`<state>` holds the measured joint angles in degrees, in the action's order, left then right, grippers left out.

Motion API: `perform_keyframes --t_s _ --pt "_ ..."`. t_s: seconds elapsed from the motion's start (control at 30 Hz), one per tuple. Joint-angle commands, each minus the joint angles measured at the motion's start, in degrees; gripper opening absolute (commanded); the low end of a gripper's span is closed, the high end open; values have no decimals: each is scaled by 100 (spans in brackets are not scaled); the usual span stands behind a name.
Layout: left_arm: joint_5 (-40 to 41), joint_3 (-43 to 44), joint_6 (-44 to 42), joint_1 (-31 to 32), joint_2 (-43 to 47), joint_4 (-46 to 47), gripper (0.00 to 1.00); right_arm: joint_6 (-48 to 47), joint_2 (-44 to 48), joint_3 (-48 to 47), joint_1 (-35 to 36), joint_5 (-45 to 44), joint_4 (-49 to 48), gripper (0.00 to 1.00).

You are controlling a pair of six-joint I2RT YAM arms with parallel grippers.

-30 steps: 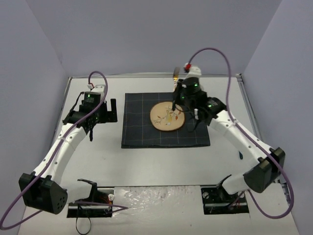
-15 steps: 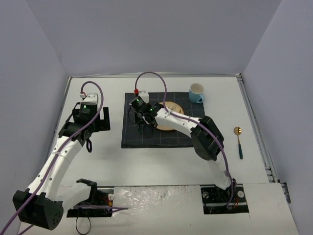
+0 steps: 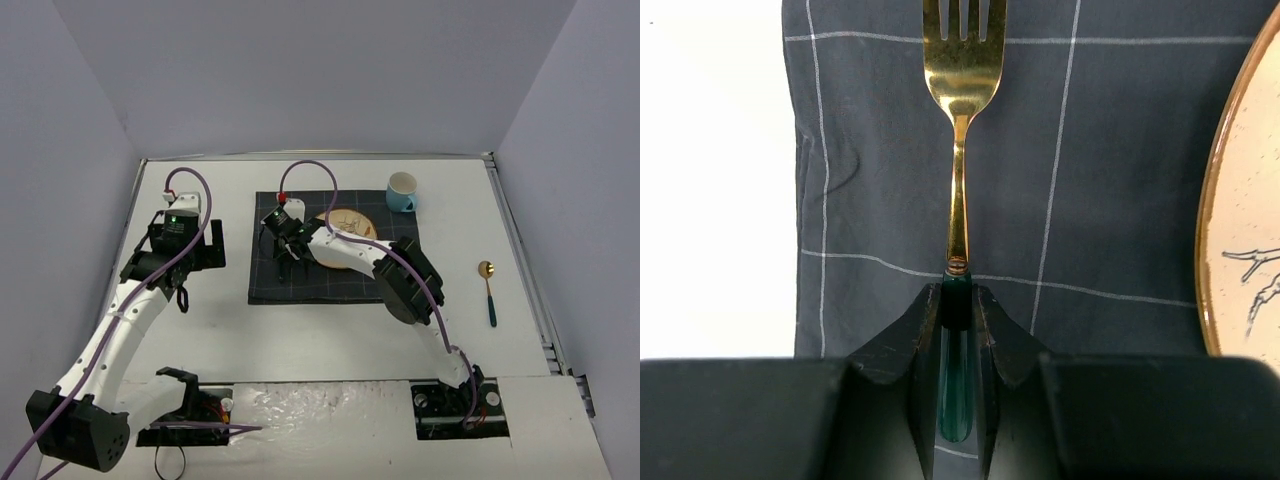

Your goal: Set the dinner table for one person

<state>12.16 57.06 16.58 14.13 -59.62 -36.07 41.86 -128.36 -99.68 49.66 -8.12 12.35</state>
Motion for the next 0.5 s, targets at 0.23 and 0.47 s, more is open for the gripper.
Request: perform_keyframes --t_s 0.23,0.47 --pt "-39 140 -14 -60 3 266 97 482 -78 -271 77 -24 -37 0" --pt "-97 148 -14 -60 3 265 97 416 -322 -286 79 103 -25 4"
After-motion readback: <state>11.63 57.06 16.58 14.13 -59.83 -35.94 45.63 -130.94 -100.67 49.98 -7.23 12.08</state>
